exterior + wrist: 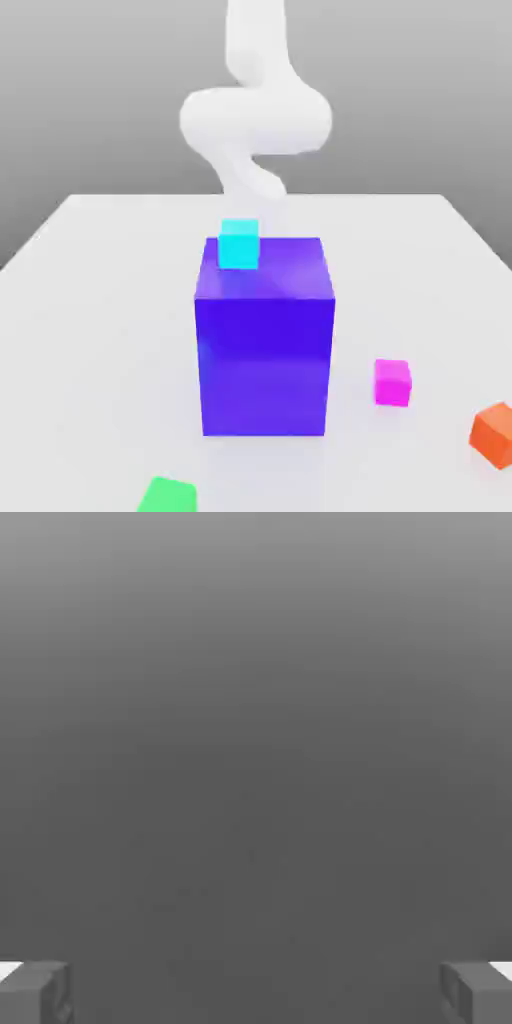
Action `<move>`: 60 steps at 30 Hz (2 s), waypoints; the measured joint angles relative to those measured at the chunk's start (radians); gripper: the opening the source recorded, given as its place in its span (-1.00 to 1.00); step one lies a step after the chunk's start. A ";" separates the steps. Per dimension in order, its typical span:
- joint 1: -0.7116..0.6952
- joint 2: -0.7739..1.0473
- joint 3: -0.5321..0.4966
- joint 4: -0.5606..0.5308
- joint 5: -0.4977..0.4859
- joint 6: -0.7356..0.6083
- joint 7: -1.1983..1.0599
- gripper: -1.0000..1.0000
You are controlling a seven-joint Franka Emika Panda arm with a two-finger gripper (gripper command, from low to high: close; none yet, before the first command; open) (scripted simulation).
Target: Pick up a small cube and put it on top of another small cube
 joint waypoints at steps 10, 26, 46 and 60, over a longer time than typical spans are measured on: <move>0.257 0.369 0.010 -0.248 0.022 0.257 -0.406 0.00; 0.488 0.963 0.028 -0.454 -0.070 0.694 -0.729 0.00; 0.380 0.763 -0.006 -0.350 0.087 0.447 -0.719 -1.00; 0.073 0.999 -0.295 0.037 0.162 0.228 -0.398 -1.00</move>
